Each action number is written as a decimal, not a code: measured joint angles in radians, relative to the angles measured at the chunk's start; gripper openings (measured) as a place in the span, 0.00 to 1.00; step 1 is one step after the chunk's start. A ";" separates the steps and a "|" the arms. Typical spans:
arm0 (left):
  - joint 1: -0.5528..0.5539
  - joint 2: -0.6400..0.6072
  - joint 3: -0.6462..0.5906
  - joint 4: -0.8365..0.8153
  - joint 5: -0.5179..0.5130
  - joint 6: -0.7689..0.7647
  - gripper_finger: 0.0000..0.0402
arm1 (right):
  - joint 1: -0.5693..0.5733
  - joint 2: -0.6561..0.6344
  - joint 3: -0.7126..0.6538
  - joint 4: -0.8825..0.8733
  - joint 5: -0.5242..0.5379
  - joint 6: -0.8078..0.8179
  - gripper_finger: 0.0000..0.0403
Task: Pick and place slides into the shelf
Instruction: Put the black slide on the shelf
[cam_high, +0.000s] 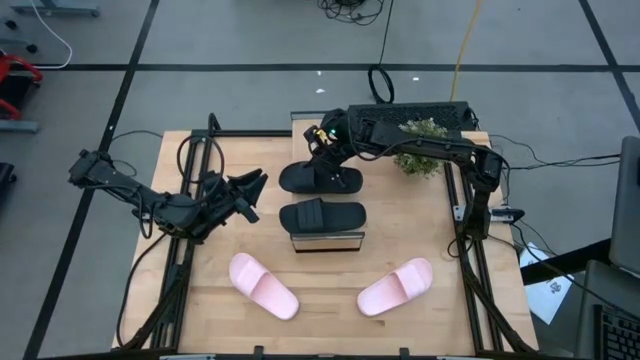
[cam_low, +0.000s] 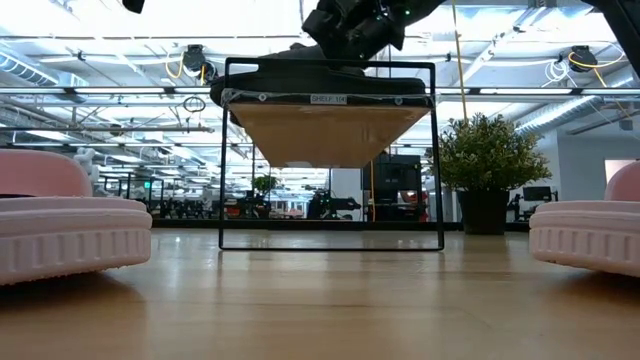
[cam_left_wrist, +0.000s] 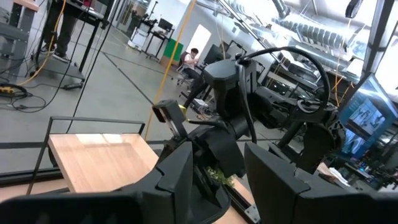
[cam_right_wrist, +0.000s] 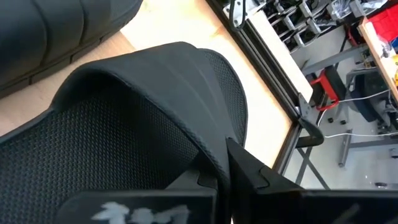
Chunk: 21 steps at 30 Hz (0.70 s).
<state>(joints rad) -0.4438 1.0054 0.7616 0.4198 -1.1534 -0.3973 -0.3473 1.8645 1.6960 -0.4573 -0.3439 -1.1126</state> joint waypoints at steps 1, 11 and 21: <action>0.000 0.000 0.000 0.000 0.000 0.000 0.35 | 0.000 0.000 -0.006 0.008 0.000 0.000 0.00; 0.000 0.000 0.000 -0.006 0.000 0.003 0.35 | 0.006 -0.013 -0.152 0.202 0.000 0.004 0.00; 0.001 0.000 0.000 -0.014 -0.009 0.023 0.35 | 0.012 -0.055 -0.156 0.208 0.000 0.007 0.00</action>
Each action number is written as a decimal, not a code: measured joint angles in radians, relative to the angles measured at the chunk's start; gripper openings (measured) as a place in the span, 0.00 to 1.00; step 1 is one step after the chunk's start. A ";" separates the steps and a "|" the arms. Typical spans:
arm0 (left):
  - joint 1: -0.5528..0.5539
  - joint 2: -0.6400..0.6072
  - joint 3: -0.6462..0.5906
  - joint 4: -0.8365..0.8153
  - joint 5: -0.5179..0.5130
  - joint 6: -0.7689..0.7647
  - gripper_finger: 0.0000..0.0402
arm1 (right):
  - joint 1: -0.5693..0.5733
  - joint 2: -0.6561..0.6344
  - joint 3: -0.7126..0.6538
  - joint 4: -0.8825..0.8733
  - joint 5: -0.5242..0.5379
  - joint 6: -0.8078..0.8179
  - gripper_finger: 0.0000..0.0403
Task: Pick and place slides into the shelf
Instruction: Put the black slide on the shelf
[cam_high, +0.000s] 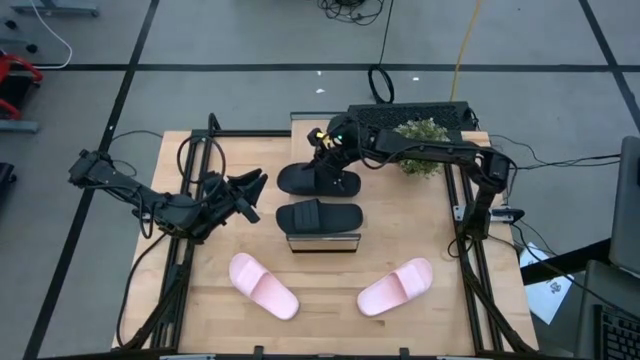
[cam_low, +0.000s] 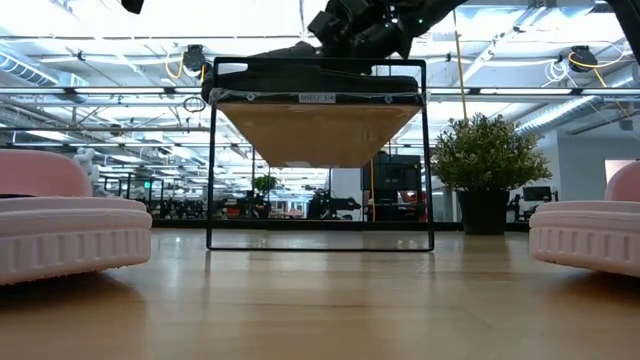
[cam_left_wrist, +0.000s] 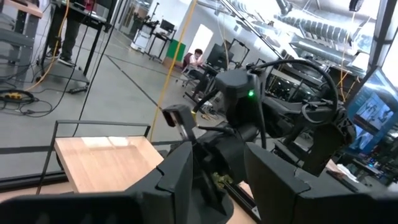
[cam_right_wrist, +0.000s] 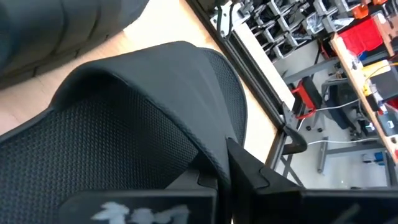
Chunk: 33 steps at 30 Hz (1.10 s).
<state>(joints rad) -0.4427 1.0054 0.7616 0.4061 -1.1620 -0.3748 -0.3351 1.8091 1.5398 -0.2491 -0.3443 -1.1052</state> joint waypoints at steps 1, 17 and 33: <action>0.000 0.000 0.000 0.000 0.000 0.000 0.35 | 0.002 -0.002 0.000 0.004 0.000 -0.003 0.00; 0.000 0.000 0.000 -0.014 0.000 0.005 0.35 | 0.026 -0.008 -0.044 0.031 -0.005 -0.041 0.00; 0.000 0.000 0.000 -0.014 -0.001 0.008 0.35 | 0.026 -0.025 -0.101 0.105 0.000 -0.030 0.05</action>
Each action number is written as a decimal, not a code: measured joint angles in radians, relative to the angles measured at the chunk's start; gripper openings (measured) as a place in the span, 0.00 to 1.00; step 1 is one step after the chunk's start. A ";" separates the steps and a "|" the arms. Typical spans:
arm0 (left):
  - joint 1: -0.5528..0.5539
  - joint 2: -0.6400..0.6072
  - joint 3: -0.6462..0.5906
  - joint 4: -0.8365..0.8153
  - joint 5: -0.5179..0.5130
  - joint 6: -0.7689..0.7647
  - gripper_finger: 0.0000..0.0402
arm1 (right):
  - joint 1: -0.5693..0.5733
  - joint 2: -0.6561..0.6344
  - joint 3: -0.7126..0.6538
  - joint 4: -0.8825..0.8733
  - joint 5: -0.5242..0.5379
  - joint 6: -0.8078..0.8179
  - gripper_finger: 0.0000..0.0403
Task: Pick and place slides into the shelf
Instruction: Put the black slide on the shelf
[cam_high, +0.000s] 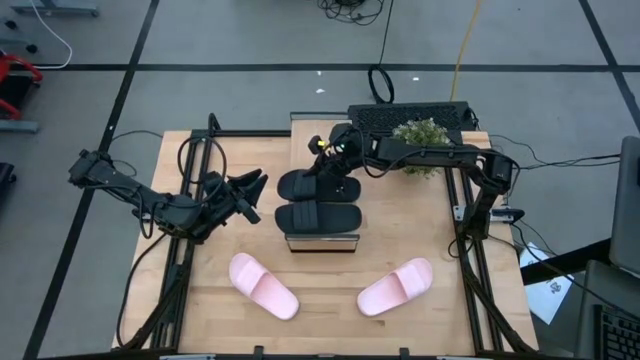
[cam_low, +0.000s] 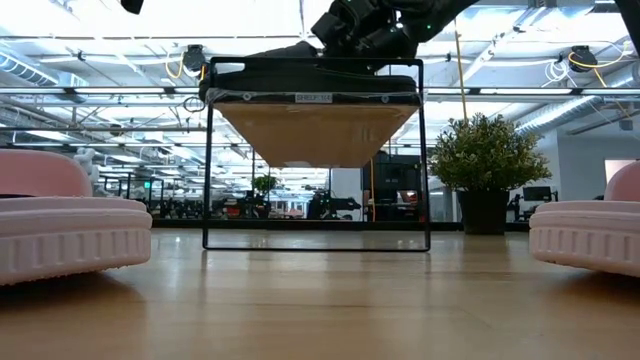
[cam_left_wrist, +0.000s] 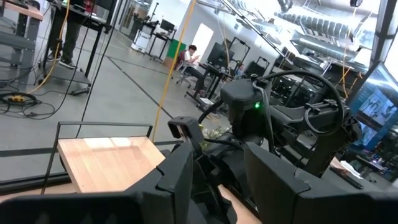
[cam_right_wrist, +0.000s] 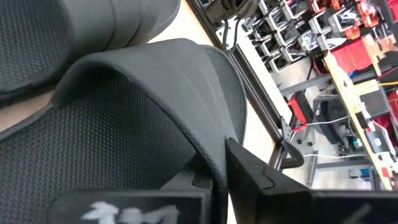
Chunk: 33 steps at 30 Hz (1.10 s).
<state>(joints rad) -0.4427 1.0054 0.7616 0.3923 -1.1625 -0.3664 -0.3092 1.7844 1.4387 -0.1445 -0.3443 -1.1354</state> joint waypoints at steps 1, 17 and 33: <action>0.000 0.000 0.000 0.000 0.000 0.000 0.35 | 0.000 0.000 0.000 -0.001 0.000 0.008 0.06; 0.000 0.000 0.000 0.000 0.000 -0.002 0.35 | -0.001 0.000 0.000 -0.007 -0.049 0.030 0.07; 0.000 0.000 0.000 0.000 0.000 0.005 0.35 | 0.000 0.000 0.000 -0.002 -0.050 0.005 0.19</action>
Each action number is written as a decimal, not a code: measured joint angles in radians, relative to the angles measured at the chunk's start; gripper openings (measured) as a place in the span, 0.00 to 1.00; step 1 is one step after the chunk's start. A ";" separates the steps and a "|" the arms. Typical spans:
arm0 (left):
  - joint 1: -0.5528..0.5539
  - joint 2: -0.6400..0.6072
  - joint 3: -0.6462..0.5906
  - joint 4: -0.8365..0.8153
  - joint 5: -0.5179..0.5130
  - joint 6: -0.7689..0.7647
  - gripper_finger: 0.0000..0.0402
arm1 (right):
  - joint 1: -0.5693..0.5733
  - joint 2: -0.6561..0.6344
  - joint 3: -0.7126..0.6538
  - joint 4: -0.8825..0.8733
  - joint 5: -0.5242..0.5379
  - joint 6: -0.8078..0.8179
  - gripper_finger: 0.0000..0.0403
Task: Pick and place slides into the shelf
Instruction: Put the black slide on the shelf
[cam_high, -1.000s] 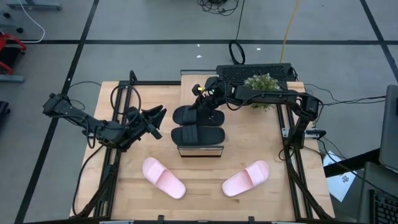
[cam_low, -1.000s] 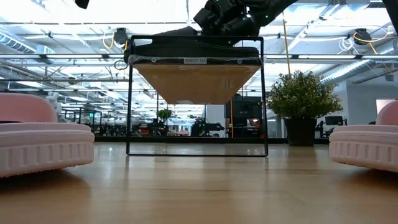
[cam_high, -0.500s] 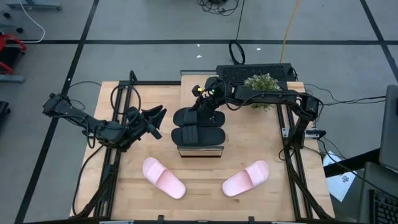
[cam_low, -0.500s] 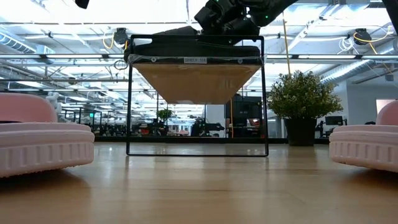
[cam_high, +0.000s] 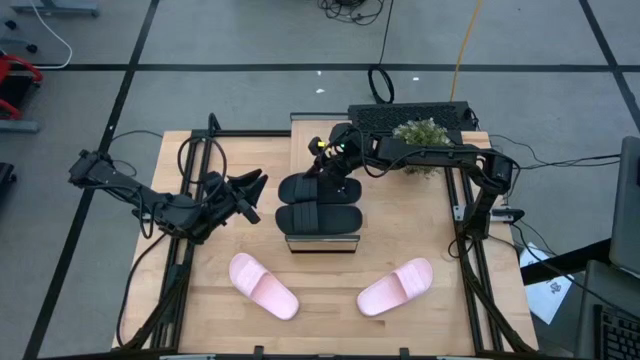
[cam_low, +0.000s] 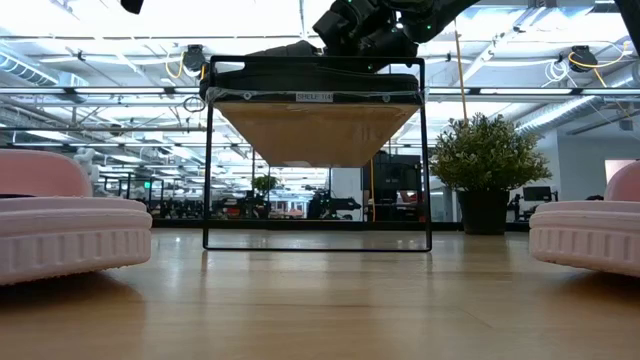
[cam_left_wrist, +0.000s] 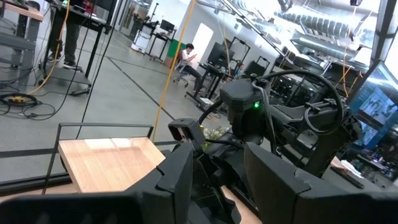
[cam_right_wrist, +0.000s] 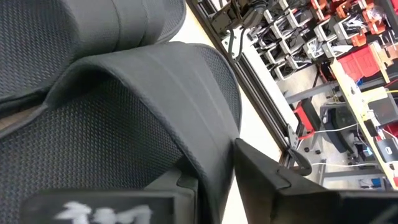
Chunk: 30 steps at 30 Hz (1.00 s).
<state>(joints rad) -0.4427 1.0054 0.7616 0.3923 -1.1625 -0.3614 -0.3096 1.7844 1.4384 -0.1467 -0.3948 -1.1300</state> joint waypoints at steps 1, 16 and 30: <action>0.000 0.000 0.000 0.000 0.000 0.000 0.35 | 0.000 0.000 0.000 0.000 0.000 -0.001 0.19; 0.000 0.000 0.000 0.000 0.000 0.000 0.35 | 0.017 0.000 0.000 -0.001 0.023 0.020 0.20; 0.000 0.000 0.000 0.000 0.000 0.000 0.35 | 0.024 0.000 0.000 -0.006 0.131 0.014 0.20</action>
<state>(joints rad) -0.4425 1.0054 0.7616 0.3923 -1.1625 -0.3618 -0.2852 1.7844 1.4384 -0.1532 -0.2639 -1.1156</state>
